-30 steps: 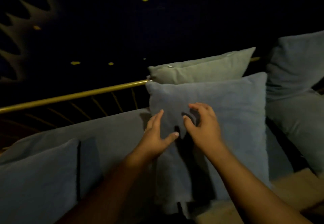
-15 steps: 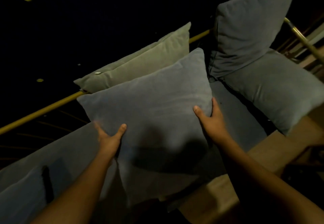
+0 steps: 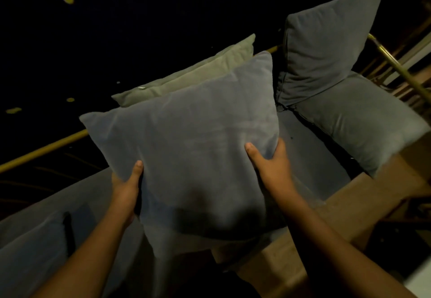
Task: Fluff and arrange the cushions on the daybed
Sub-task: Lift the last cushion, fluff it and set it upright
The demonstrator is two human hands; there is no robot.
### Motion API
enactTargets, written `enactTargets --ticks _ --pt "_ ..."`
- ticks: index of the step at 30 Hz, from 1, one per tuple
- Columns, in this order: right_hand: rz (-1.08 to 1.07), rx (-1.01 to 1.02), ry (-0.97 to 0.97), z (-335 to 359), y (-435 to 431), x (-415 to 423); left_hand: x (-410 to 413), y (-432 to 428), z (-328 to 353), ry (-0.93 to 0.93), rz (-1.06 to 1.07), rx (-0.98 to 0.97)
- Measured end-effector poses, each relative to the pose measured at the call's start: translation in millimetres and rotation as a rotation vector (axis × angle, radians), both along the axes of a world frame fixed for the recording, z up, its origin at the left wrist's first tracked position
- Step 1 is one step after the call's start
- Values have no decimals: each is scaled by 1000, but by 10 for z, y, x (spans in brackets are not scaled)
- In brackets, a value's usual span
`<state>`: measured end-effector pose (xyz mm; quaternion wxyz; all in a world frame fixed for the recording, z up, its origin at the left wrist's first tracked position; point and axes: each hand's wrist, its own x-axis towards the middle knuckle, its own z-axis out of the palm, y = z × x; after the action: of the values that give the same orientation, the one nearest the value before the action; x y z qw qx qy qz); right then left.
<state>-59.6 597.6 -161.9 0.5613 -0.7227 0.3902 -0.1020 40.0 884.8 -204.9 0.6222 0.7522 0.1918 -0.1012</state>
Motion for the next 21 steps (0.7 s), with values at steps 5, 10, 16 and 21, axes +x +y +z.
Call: enactTargets --ticks 5,10,16,21 --pt "81 22 -121 143 611 94 -14 669 365 -52 106 51" --pt "239 128 -183 193 1482 344 -188 1771 664 -167 179 47" --pt "487 211 -236 312 2907 689 -390 3207 916 -121 331 -37" --pt "732 213 -237 359 4044 1042 -426 4302 1060 -70 479 -81"
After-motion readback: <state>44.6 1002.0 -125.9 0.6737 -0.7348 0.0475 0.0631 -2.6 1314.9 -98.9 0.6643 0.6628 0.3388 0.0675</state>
